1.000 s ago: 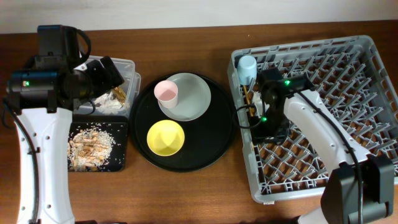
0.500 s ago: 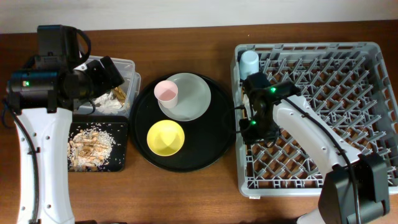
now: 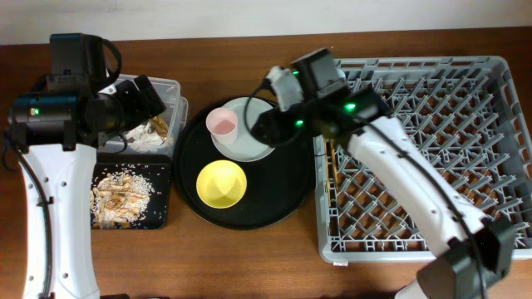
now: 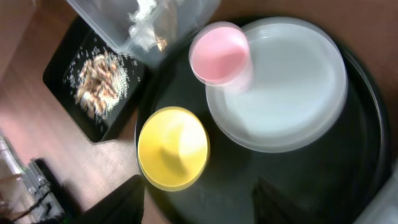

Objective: Sort waste into correct bins and load items into the dishwasher rack
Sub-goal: 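Reach the right gripper to the pink cup and grasp its rim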

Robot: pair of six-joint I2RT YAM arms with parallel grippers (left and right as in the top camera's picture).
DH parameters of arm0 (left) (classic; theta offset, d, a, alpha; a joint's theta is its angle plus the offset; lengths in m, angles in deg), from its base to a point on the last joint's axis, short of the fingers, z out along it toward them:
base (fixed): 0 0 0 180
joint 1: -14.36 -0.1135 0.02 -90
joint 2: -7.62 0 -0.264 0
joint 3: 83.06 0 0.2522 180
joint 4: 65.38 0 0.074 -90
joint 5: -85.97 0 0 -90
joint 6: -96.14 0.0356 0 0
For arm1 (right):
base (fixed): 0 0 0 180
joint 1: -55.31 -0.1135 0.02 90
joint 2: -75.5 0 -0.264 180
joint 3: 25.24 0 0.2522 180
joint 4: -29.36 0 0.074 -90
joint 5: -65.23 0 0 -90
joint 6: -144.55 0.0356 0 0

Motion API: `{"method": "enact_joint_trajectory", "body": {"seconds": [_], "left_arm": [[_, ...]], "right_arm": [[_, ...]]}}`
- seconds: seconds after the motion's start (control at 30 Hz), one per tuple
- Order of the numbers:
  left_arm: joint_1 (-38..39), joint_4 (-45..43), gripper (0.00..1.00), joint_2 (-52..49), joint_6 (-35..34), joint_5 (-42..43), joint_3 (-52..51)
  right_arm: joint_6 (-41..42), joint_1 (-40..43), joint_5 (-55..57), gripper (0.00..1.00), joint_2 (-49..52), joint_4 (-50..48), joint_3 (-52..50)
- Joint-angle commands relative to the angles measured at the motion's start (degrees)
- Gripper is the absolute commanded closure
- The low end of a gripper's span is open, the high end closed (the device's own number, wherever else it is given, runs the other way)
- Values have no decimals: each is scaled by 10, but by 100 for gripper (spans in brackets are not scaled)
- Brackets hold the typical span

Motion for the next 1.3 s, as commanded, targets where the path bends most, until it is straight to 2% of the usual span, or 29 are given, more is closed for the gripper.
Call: {"method": "enact_joint_trajectory", "body": {"seconds": [0.0,0.07,0.17,0.23,0.3,0.43,0.73,0.87,0.9,0.93,1.1,1.27], "left_arm": [[-1,-1,1,4,9,2,3],[-1,-1,1,4,9,2,3],[-1,-1,1,4,9,2,3],[-1,-1,1,4,9,2,3],[-1,-1,1,4,9,2,3],[-1,-1,1,4,9,2,3],[-1,-1,1,4,9,2,3],[-1,-1,1,4,9,2,3],[-1,-1,1,4,9,2,3],[-1,-1,1,4,9,2,3],[-1,-1,1,4,9,2,3],[-1,-1,1,4,9,2,3]], "right_arm": [[-7,-37,20,39,68,-50,4],[-44,-61,20,38,120,-98,4],[-163,-93,20,37,184,-178,4],[-207,-106,21,37,206,-238,4],[-212,-113,42,37,217,-295,4],[-212,-114,57,37,217,-326,4],[-212,-113,111,51,238,-308,4],[-212,-113,155,53,238,-295,4],[-212,-113,155,62,238,-296,4],[-212,-113,155,67,238,-296,4],[-212,-113,155,71,238,-297,4],[-212,-113,155,92,236,-301,4]]}}
